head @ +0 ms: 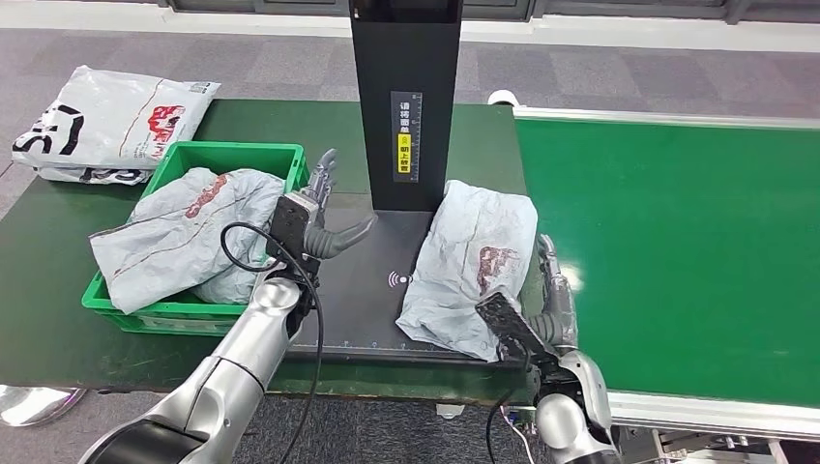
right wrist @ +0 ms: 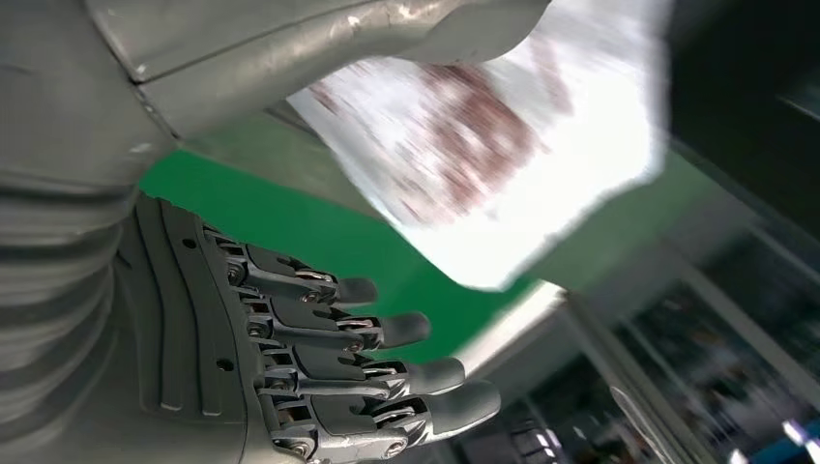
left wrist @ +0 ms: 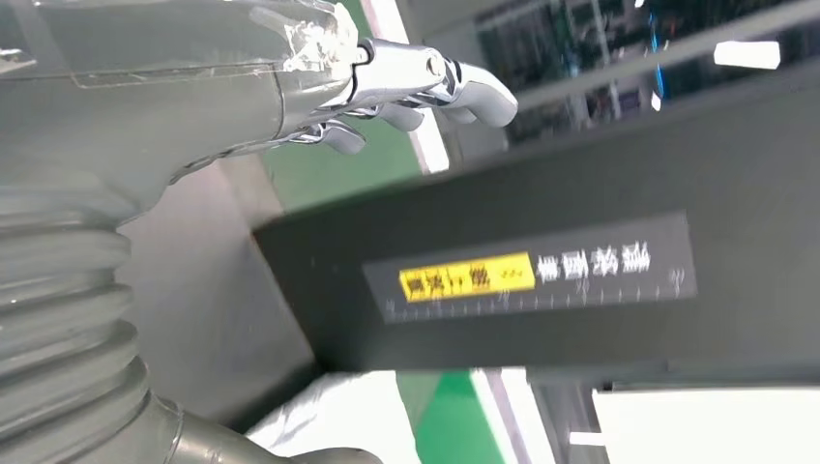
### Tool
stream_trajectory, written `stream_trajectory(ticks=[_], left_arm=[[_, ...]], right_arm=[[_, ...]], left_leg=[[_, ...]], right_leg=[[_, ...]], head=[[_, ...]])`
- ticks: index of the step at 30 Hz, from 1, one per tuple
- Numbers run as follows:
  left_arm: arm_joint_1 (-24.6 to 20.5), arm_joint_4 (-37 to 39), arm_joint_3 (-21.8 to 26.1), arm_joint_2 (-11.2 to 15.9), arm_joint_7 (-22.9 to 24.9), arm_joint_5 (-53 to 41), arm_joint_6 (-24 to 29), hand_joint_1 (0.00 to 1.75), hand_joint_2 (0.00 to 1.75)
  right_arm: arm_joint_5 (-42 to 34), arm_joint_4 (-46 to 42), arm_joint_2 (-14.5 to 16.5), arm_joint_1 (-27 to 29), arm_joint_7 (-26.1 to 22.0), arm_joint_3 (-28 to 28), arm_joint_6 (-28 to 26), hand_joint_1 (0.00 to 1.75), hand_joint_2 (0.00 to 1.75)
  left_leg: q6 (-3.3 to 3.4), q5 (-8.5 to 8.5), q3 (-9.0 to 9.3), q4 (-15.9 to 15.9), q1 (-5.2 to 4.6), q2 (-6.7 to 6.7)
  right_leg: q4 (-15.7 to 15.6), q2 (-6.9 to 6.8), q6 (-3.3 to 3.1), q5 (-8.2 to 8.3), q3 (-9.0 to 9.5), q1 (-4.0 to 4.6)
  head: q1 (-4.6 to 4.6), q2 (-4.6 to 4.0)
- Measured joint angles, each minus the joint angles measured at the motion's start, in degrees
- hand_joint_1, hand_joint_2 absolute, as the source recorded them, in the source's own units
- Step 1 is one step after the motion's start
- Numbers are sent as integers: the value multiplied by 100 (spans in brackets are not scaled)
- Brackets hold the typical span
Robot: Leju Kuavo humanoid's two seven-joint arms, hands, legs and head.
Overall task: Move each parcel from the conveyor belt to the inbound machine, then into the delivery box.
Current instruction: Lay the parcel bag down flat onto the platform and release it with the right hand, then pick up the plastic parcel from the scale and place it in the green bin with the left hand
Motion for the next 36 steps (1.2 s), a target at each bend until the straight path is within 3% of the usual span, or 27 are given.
stream_trajectory(ticks=[5,11,20,26,31,32,36], left_arm=[[9,-28,-196,-86,142,-59,-390,0,175],[-92,224,-632,-162,225,-362,-695,0,175],[-246,689,-1245,-159,465,-1044,-919,0,175],[-326,1473,-1875,-239,839,-2131,-363,0,175],[-356,1933,-2212,-245,1040,-2509,-142,0,175],[-369,1996,-2256,-245,1109,-2576,-126,5,175],[-463,2222,-2466,-224,1445,-3010,-110,170,175]], right_arm=[[-1559,-255,116,-198,-677,-442,128,0,175],[-2883,-199,140,-282,-1216,-1031,99,0,175],[-3018,65,140,-456,-1262,-1317,-35,0,175],[-2994,375,139,-679,-1317,-1417,-174,0,175],[-3007,569,138,-701,-1401,-1417,-240,0,175],[-3011,592,138,-707,-1407,-1417,-243,0,175],[-3074,713,135,-759,-1461,-1417,-238,0,175]], left_leg=[[0,0,1,2,-1,-1],[1,-1,0,2,-4,-1],[-3,-2,0,0,-3,2],[-3,-1,1,1,-3,5],[-3,-2,0,1,-3,3],[-3,-2,0,0,-3,4],[-3,-2,1,0,-2,4]], right_leg=[[-1,0,0,1,0,-1],[-1,0,1,1,1,-3],[3,5,0,0,-4,-2],[4,7,-1,1,-3,-3],[4,6,-1,0,-4,-2],[4,6,0,0,-4,-2],[4,6,0,-1,-2,-1]], head=[[0,0],[0,0],[0,0],[0,0],[0,0],[0,0],[0,0]])
